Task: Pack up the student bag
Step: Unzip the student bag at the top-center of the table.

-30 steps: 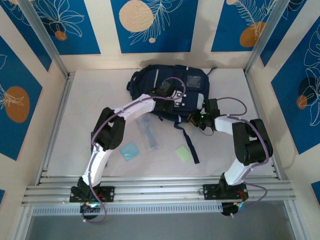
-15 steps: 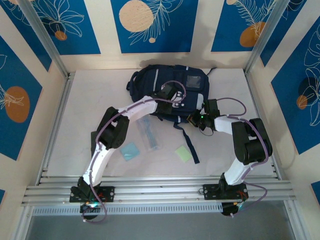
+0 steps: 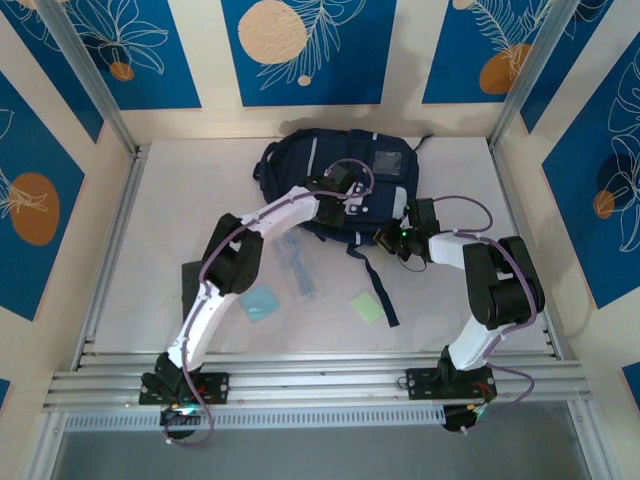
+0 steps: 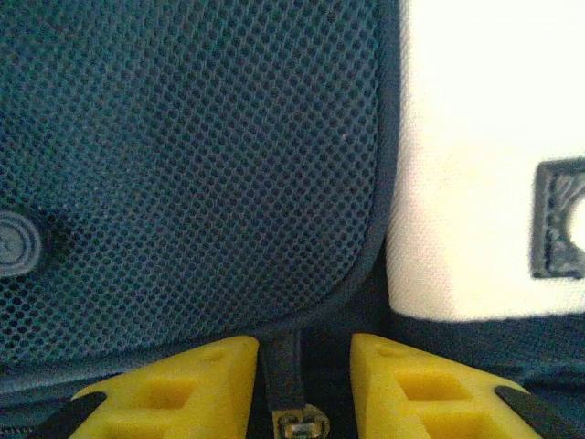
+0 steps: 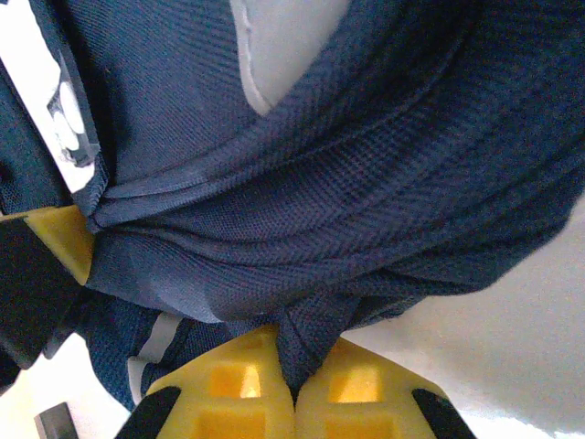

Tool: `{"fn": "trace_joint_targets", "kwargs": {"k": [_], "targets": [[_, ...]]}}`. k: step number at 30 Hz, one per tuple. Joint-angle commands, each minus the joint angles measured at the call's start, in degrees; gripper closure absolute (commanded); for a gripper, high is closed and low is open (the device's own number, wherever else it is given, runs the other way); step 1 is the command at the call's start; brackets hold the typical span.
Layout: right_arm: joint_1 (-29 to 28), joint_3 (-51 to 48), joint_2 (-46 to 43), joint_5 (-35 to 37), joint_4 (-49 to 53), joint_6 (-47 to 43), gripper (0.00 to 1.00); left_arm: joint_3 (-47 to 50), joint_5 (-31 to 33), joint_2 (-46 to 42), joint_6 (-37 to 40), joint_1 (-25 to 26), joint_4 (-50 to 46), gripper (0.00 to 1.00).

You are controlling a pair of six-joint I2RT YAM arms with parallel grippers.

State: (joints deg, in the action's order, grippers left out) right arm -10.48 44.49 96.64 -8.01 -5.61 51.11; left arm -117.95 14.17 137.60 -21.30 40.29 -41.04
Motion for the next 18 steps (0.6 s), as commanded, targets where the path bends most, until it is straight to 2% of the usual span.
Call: {"fn": "trace_joint_targets", "kwargs": {"k": [1, 4, 9, 12, 14, 17, 18], "targets": [[0.0, -0.7, 0.0, -4.5, 2.4, -0.6, 1.00, 9.5, 1.1, -0.8, 0.3, -0.8, -6.6, 0.68], [0.2, -0.5, 0.2, -4.2, 2.4, -0.6, 1.00, 12.9, 2.0, -2.3, 0.3, -0.9, -4.5, 0.72], [0.1, -0.9, 0.1, -4.3, 2.3, -0.4, 1.00, 7.0, 0.3, 1.5, 1.6, -0.9, -4.0, 0.74], [0.2, -1.2, -0.1, -3.9, 2.3, -0.1, 1.00, 3.6, -0.6, 3.2, 2.2, -1.0, -2.3, 0.79], [0.3, -1.4, 0.0, -3.7, 2.0, 0.1, 1.00, 3.0, -0.9, 3.2, 2.8, -1.0, -0.3, 0.84], [0.7, -1.6, 0.5, -3.4, 1.8, 0.8, 1.00, 3.3, -1.4, 2.0, 3.0, -1.2, 2.3, 0.99], [0.9, -1.7, 0.6, -2.9, 1.9, 1.3, 1.00, 4.4, -1.2, 0.8, 3.0, -1.2, 3.4, 1.00]]}}
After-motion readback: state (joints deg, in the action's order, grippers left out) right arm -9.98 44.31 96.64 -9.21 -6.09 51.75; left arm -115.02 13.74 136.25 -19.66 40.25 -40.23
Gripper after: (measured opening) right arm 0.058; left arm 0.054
